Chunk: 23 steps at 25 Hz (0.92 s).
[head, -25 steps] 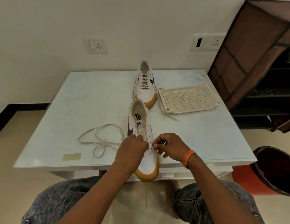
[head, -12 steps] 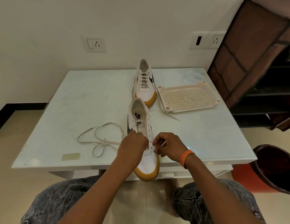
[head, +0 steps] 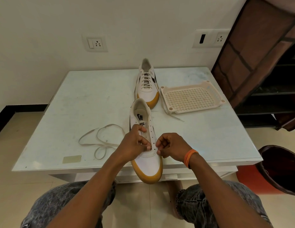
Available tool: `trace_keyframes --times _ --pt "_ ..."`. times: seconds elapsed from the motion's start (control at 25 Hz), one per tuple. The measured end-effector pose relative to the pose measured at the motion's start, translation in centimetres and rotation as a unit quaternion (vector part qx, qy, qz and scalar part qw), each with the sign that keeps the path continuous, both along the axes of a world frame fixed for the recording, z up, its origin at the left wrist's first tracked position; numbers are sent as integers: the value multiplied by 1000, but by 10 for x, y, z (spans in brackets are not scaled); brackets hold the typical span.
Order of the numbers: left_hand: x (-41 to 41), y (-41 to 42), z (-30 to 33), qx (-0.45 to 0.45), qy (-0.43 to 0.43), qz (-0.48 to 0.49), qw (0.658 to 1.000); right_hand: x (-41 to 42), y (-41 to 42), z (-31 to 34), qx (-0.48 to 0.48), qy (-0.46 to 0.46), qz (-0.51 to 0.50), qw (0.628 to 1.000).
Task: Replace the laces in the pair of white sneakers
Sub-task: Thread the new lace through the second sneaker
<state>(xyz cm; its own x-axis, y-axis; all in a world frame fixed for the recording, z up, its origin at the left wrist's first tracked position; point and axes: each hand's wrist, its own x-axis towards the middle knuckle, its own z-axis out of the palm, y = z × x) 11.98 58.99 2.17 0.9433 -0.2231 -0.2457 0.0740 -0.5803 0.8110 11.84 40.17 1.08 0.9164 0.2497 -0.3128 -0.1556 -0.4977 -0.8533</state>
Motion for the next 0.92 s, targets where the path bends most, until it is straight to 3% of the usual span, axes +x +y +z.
trace_keyframes --times 0.16,0.4,0.72,0.92 --pt "0 -2 -6 37 -32 -25 998 0 -1 -2 -7 -3 4 1000" --pt "4 -5 -7 13 12 -5 1000 -1 -2 -2 0 4 -4 1000" --pt "-1 -9 -12 49 10 27 998 -1 -2 -2 33 32 -24 999" --pt "4 -9 -18 -11 67 25 997 -2 -3 -1 58 50 -35 996"
